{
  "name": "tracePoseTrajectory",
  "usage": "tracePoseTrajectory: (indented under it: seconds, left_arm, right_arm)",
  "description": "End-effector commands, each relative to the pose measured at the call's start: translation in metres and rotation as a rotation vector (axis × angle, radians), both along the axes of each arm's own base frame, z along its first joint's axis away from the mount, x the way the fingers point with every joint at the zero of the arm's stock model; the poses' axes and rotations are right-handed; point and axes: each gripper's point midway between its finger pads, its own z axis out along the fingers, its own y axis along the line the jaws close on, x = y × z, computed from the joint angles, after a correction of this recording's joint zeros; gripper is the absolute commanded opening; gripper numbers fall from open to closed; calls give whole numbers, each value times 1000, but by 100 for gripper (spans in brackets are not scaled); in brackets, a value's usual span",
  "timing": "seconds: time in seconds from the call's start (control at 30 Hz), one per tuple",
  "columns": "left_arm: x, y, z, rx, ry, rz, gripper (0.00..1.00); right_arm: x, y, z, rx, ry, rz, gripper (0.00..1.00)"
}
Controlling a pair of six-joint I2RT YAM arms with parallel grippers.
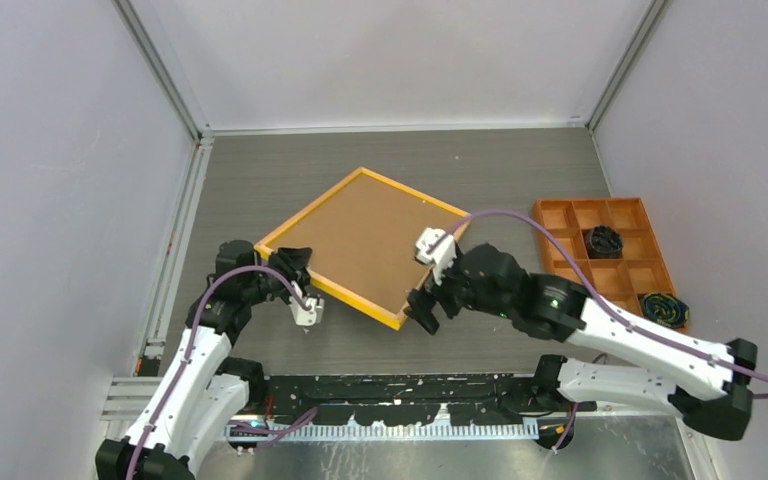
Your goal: Put the photo into the frame
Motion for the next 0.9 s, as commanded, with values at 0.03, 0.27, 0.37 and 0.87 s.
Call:
tracePoseTrajectory:
  seconds: [0.03, 0.27, 0.37, 0.87]
  left_arm:
    - [3, 1, 42, -73, -8, 46, 7]
    - [1, 4, 55, -60, 28, 60, 7]
    - [1, 4, 58, -59, 21, 63, 7]
    - [0, 4, 65, -93, 14, 77, 10]
  right_arm:
    - [2, -16, 11, -3, -230, 53, 100]
    - [-24, 3, 17, -124, -405, 181, 100]
    - [-29, 16, 16, -209, -486, 220, 100]
    - [1, 47, 50, -328, -805, 53, 31]
